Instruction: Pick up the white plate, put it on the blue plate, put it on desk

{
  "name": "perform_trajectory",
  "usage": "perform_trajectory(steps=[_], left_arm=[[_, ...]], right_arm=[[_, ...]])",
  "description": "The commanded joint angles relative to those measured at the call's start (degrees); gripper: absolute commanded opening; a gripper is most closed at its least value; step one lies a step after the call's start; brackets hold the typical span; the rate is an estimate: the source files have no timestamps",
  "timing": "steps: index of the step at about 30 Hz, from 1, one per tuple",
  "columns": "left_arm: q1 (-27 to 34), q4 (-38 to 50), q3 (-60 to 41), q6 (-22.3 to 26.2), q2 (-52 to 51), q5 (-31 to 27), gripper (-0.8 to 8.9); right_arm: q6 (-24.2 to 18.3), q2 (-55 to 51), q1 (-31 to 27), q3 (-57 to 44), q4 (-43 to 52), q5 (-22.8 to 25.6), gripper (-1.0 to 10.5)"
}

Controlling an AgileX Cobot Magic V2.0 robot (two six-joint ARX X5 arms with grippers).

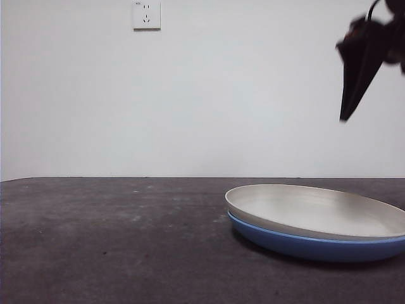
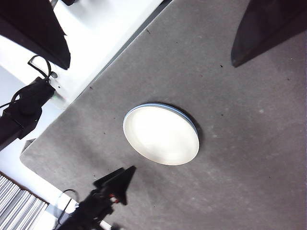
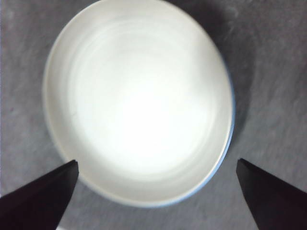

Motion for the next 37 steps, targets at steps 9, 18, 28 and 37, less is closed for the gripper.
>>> perform_trajectory(steps=[9,18,28,37], left_arm=[[-0.2,0.5,0.7,0.1,0.1,-0.1,5.64],[-0.2,0.7,0.7,0.1,0.1,-0.1,5.64],[-0.2,0.7,0.7,0.1,0.1,-0.1,5.64],[-0.2,0.7,0.7,0.1,0.1,-0.1,5.64]], right_arm=[[-3.6,12.7,-4.2,0.9,3.5,-4.7,5.5],[-4.9,17.3,-5.2,0.9,4.5,-7.6,5.5],[-5.6,19.5,-5.2,0.9,4.8,-8.8,4.9],[-5.6,20.6,-5.2,0.9,5.0,-9.3,4.1]])
